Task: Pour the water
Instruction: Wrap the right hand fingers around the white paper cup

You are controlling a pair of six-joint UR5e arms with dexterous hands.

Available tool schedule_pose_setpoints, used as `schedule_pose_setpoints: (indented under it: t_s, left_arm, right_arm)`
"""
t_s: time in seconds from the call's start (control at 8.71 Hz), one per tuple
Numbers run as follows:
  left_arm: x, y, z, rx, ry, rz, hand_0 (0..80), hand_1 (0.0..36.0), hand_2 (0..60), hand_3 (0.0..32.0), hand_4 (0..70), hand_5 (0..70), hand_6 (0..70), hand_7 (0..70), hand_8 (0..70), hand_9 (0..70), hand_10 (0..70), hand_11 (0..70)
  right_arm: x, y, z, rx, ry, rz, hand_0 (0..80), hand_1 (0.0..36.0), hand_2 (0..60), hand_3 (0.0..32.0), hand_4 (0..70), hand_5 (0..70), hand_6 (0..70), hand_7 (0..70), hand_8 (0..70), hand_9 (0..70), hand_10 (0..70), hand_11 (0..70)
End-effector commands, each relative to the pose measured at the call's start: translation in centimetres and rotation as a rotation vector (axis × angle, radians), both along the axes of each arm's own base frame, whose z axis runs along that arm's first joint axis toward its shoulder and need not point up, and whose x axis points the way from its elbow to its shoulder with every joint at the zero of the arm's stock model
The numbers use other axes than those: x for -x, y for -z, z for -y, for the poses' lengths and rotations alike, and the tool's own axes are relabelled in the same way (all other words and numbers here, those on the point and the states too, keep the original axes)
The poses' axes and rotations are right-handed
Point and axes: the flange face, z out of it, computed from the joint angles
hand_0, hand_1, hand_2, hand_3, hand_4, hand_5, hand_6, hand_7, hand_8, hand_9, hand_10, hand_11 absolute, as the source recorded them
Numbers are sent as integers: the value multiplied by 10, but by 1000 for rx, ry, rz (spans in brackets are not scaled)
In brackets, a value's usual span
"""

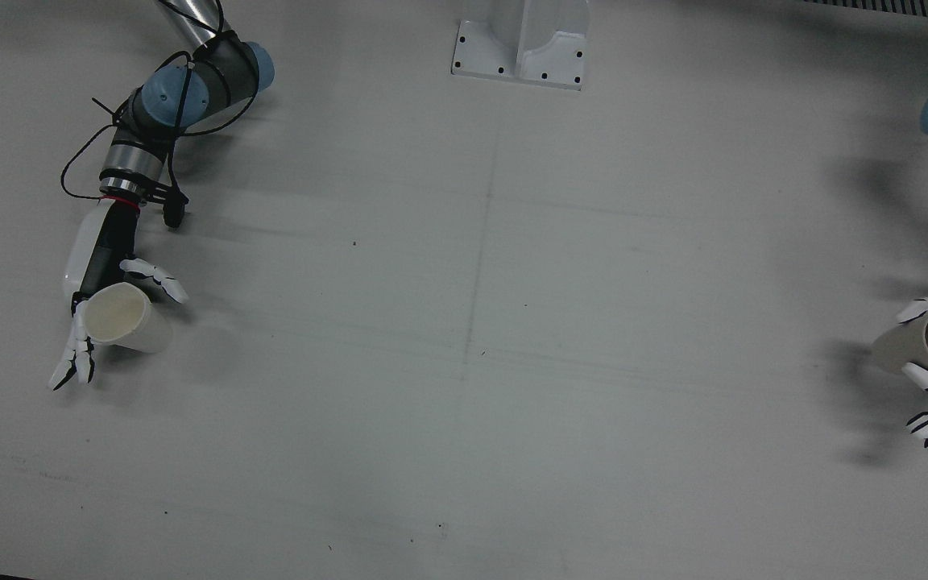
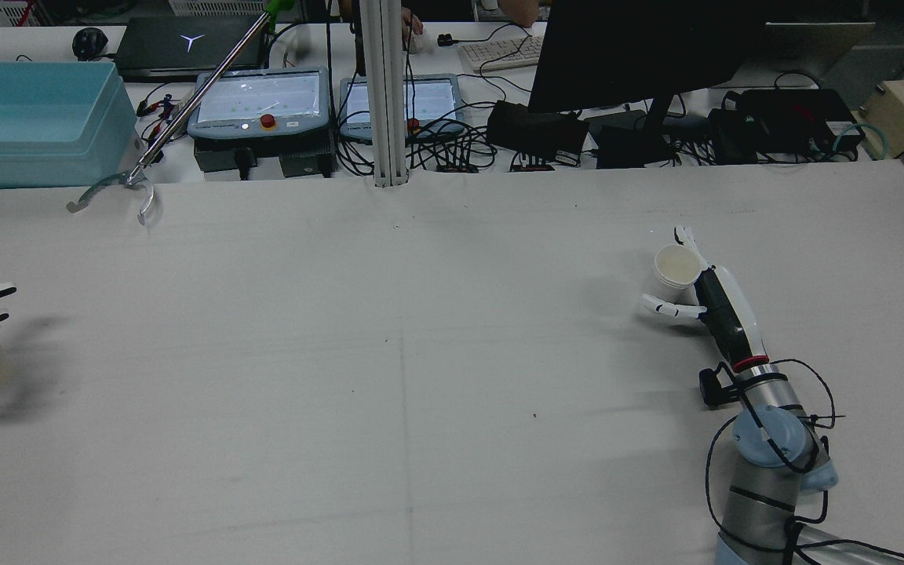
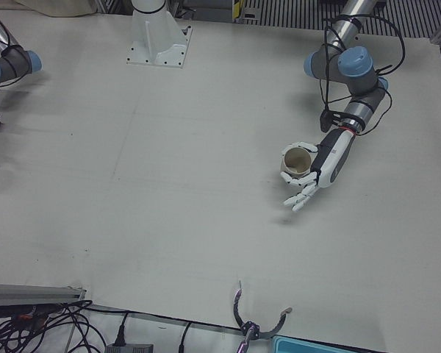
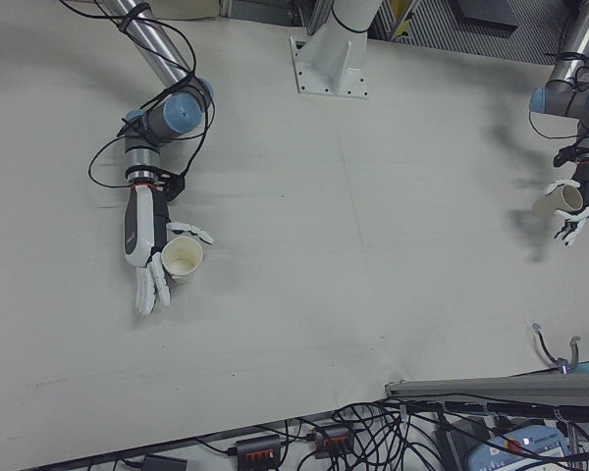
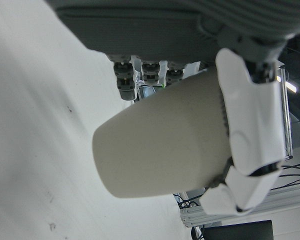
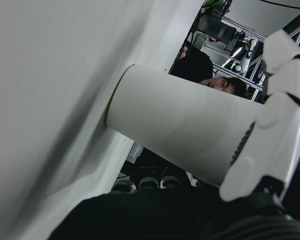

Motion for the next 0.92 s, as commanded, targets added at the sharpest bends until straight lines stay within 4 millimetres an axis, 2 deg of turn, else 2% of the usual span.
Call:
schedule_pose_setpoints:
  t_s: [0.0,0.11,0.23,0.34,0.46,0.57,0.69,0.8]
  left_arm:
    - [-1,-3,0,4,-3,5,546,360,600,0,410,622,116,174,61,103,103,175]
    - [-1,-3,0,3,-1,6,544,360,600,0,410,622,116,174,62,104,103,175]
    - [-1,-3,0,3,-3,6,545,360,600,0,410,621,117,175,62,104,103,174]
    - [-1,-3,0,3,-1,6,548,360,600,0,410,621,117,175,63,104,103,175]
    - [0,-5,-1,6,-1,8,546,360,600,0,409,622,117,174,63,104,104,176]
    - [0,-4,-1,5,-1,7,546,360,600,0,408,621,117,173,63,104,104,176]
    - [0,-3,0,6,0,1,548,360,600,0,408,622,117,173,63,104,104,176]
    - [-1,-1,0,4,-4,-4,548,360,600,0,409,622,117,173,63,105,103,175]
  right_arm:
    - [1,1,0,-2,-1,2,457,149,235,0,119,181,0,0,0,0,5,19]
    - [1,1,0,-2,-1,2,456,149,253,0,171,295,0,7,0,0,9,25]
    - [1,1,0,-2,-1,2,457,145,275,0,267,428,3,42,0,8,20,38]
    - [0,3,1,-3,-3,5,460,149,287,0,307,478,11,61,0,17,28,48]
    - [0,5,1,-6,-3,10,465,154,298,0,325,644,26,86,9,38,39,64]
    - [-1,11,2,-12,-4,22,485,188,325,0,331,700,37,92,14,45,43,73]
    - [-9,32,9,-38,-18,55,501,205,319,0,326,700,39,91,13,43,42,74]
    - [-28,53,21,-62,-52,76,509,211,310,0,321,700,37,86,8,35,38,68]
